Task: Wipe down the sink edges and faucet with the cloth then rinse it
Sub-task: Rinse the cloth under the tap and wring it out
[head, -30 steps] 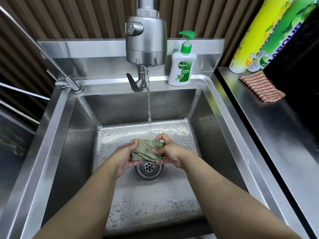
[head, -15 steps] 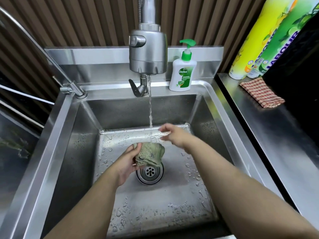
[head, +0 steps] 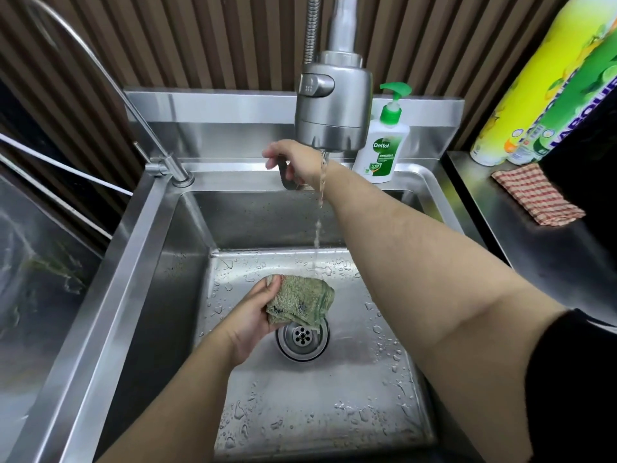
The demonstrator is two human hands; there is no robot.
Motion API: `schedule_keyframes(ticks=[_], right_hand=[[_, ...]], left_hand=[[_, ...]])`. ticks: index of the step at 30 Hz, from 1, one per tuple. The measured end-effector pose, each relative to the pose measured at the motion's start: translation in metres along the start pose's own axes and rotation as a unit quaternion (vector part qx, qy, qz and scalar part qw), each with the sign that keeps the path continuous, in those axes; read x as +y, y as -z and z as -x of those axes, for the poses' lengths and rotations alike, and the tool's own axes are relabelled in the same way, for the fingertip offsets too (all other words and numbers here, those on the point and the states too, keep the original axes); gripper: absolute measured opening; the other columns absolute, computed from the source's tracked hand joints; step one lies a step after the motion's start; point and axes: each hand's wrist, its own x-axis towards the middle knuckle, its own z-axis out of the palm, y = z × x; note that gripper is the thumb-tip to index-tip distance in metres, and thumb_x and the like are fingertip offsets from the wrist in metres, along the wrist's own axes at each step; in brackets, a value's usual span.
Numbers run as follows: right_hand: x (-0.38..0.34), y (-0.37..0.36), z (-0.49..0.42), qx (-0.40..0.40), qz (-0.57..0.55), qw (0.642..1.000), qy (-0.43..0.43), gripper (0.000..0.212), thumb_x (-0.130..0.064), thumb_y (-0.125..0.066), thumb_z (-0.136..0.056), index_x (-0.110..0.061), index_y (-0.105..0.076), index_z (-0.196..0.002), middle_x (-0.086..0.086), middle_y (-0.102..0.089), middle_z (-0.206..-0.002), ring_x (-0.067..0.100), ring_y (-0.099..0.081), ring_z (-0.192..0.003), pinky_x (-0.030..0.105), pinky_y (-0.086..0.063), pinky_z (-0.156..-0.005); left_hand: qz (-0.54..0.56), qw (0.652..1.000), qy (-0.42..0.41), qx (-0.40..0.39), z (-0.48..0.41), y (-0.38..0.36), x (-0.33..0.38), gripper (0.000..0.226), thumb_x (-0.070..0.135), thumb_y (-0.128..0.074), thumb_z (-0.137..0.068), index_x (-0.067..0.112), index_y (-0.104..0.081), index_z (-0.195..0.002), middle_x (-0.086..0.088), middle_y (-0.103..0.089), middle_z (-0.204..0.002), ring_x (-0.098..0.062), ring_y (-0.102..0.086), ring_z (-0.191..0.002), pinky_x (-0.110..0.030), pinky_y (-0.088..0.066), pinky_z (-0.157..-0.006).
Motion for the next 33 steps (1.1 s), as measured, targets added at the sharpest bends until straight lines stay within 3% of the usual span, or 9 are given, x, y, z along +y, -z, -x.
schedule_keyframes(ticks=[3,8,12,16,20,23,27,30,33], right_hand=[[0.008,0.015,0.009,-0.026,-0.060,0.997,0.041,0.034,-0.027,-0.036,-0.098,-0.010,-0.064,-0.087,0.000,-0.061,-0.083,0.004,-0.037,-0.043,0.014,-0.031,-0.040],[0.042,0.029,0.045,0.022,-0.093,0.995,0.030,0.026,-0.027,-0.056,-0.089,-0.025,-0.056,-0.115,0.001,-0.061,-0.100,0.012,-0.053,-0.074,0.025,-0.040,-0.059],[0.121,0.013,0.103,-0.055,0.017,0.980,-0.191,0.061,-0.064,-0.039,-0.088,-0.017,-0.051,-0.125,0.007,-0.061,-0.114,0.023,-0.060,-0.091,0.036,-0.051,-0.077],[0.156,-0.014,0.133,-0.156,-0.281,0.907,-0.272,0.084,-0.079,-0.021,-0.081,-0.014,-0.059,-0.118,0.014,-0.066,-0.104,0.031,-0.065,-0.088,0.041,-0.057,-0.073],[0.143,-0.031,0.132,-0.007,-0.357,0.897,-0.259,0.052,-0.064,-0.046,-0.085,-0.017,-0.056,-0.104,0.005,-0.059,-0.079,0.016,-0.055,-0.055,0.018,-0.043,-0.040],[0.133,-0.045,0.127,0.125,-0.284,0.934,-0.176,0.027,-0.043,-0.056,-0.087,-0.018,-0.051,-0.094,0.002,-0.047,-0.069,0.015,-0.040,-0.052,0.018,-0.027,-0.041],[0.130,-0.054,0.135,0.228,-0.130,0.965,0.012,0.028,-0.012,-0.055,-0.083,-0.016,-0.035,-0.064,-0.001,-0.033,-0.057,0.011,-0.027,-0.051,0.027,-0.026,-0.048],[0.139,-0.055,0.138,0.210,-0.015,0.976,0.054,0.036,-0.009,-0.056,-0.083,-0.021,-0.029,-0.061,-0.005,-0.031,-0.053,0.012,-0.028,-0.052,0.028,-0.028,-0.049],[0.144,-0.054,0.141,0.194,0.046,0.978,0.068,0.031,-0.015,-0.055,-0.086,-0.023,-0.033,-0.066,-0.004,-0.036,-0.054,0.014,-0.033,-0.052,0.027,-0.032,-0.048]], left_hand=[[-0.010,1.000,0.002,0.000,0.001,-0.001,-0.001,0.026,0.034,-0.046,-0.091,0.015,-0.056,-0.107,-0.004,-0.067,-0.103,-0.018,-0.064,-0.097,-0.030,-0.056,-0.075],[-0.024,1.000,-0.013,0.003,0.003,-0.002,0.003,0.038,0.040,-0.054,-0.078,0.015,-0.057,-0.107,-0.003,-0.068,-0.102,-0.017,-0.065,-0.097,-0.031,-0.054,-0.077],[-0.016,0.999,-0.026,0.021,0.001,-0.001,0.009,0.057,0.044,-0.060,-0.074,0.015,-0.053,-0.123,-0.006,-0.063,-0.120,-0.020,-0.061,-0.108,-0.037,-0.050,-0.088],[-0.091,0.993,-0.071,0.003,0.003,-0.006,0.014,0.042,0.045,-0.065,-0.079,0.018,-0.059,-0.110,0.001,-0.068,-0.109,-0.018,-0.060,-0.107,-0.036,-0.045,-0.093],[-0.255,0.945,-0.197,0.062,0.006,-0.018,0.016,0.019,0.030,-0.054,-0.092,0.013,-0.050,-0.102,0.002,-0.058,-0.088,0.004,-0.054,-0.074,-0.014,-0.044,-0.076],[-0.359,0.876,-0.275,0.166,0.003,-0.034,0.016,0.019,0.036,-0.044,-0.095,0.017,-0.043,-0.093,0.001,-0.051,-0.068,-0.014,-0.050,-0.059,-0.033,-0.043,-0.059],[-0.298,0.919,-0.121,0.227,-0.011,-0.041,0.019,0.029,0.042,-0.040,-0.095,0.019,-0.039,-0.077,-0.003,-0.039,-0.058,-0.019,-0.034,-0.049,-0.033,-0.034,-0.050],[-0.196,0.957,0.104,0.188,-0.012,-0.038,0.023,0.030,0.045,-0.041,-0.095,0.021,-0.044,-0.078,-0.001,-0.035,-0.060,-0.013,-0.026,-0.044,-0.017,-0.021,-0.041],[-0.148,0.968,0.147,0.139,-0.012,-0.032,0.021,0.036,0.049,-0.044,-0.093,0.019,-0.047,-0.073,0.002,-0.039,-0.049,-0.008,-0.025,-0.032,-0.009,-0.015,-0.031]])
